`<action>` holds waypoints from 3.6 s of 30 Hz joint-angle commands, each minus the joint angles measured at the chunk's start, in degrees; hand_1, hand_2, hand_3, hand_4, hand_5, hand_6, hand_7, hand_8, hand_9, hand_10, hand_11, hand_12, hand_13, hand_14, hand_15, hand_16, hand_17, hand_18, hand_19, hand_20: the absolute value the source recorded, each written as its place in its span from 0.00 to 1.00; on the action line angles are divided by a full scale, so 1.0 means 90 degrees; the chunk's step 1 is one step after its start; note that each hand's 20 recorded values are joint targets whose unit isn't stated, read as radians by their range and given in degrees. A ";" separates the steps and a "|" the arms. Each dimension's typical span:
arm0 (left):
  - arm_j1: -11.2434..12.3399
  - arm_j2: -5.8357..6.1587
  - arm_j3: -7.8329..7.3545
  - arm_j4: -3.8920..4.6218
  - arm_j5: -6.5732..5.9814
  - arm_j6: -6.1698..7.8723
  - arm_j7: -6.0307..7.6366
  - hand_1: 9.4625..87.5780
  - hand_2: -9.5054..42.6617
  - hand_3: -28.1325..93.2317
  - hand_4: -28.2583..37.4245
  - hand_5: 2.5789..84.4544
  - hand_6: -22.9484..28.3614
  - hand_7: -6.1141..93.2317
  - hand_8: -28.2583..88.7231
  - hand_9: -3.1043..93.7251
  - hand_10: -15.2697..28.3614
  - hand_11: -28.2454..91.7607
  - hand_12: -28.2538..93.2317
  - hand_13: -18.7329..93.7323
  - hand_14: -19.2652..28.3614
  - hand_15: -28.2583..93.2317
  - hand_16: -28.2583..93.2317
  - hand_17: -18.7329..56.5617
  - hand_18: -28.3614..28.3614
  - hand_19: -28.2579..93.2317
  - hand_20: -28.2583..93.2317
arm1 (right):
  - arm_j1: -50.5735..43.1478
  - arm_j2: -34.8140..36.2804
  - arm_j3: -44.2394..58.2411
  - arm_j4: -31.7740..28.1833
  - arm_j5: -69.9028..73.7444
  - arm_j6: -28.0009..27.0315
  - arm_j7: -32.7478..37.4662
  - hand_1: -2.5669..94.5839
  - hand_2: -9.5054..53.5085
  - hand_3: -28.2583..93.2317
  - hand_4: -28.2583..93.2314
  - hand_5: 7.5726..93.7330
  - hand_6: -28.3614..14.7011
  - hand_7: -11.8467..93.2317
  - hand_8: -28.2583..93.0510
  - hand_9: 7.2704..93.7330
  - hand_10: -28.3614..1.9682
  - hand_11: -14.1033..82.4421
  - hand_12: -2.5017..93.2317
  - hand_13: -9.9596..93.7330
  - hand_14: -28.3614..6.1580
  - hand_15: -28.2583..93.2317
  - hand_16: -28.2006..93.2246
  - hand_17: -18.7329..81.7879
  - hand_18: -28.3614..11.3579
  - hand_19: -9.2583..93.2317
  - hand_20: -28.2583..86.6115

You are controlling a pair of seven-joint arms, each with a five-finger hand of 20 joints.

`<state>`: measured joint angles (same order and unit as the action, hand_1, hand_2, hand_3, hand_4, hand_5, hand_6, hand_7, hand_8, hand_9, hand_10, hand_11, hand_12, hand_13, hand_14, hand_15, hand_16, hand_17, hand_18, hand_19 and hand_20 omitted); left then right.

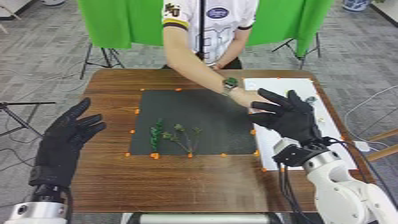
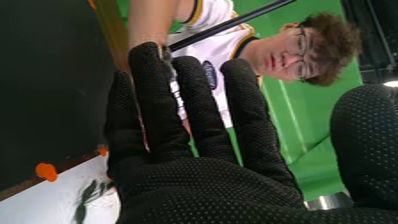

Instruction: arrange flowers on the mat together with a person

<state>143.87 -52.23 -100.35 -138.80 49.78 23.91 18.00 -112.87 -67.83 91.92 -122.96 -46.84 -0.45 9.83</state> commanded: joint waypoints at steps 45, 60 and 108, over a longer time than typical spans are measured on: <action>0.0162 0.0057 0.0095 0.0022 -0.0034 0.0127 0.0090 0.10 0.29 0.85 0.00 0.35 0.56 0.21 0.15 0.37 0.81 0.46 0.32 0.36 0.98 0.66 0.15 0.11 0.94 0.65 0.30 | 0.0127 0.0141 -0.0122 -0.0034 -0.0884 0.0263 0.0094 0.19 0.27 0.85 0.01 0.49 0.57 0.22 0.15 0.49 0.27 0.29 0.18 0.48 0.15 0.62 0.32 0.28 0.03 0.62 0.38; 0.0249 0.0082 0.0103 -0.0012 -0.0037 0.0146 0.0117 0.10 0.29 0.85 0.00 0.35 0.56 0.21 0.15 0.37 0.81 0.46 0.32 0.36 0.97 0.66 0.15 0.11 0.94 0.65 0.30 | 0.0333 0.0813 -0.0139 -0.0233 -0.3470 0.1356 0.0786 0.26 0.19 0.85 0.03 0.46 0.59 0.23 0.15 0.49 0.29 0.32 0.18 0.54 0.23 0.69 0.31 0.35 0.04 0.69 0.39; -0.0040 0.0049 0.0088 0.0048 0.0028 -0.0133 -0.0236 0.12 0.28 0.86 0.00 0.35 0.56 0.22 0.15 0.37 0.81 0.47 0.32 0.36 0.97 0.67 0.15 0.11 0.94 0.65 0.30 | 0.3610 0.1962 -0.4322 0.2897 -0.9791 0.0436 0.4901 0.62 0.00 0.74 0.00 0.77 0.69 0.27 0.23 0.84 0.57 0.27 0.29 0.84 0.61 0.62 0.41 0.60 0.25 0.88 0.18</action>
<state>143.42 -51.33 -99.54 -138.73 49.76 23.81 17.09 -80.19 -50.65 56.33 -99.73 -132.44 1.35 53.31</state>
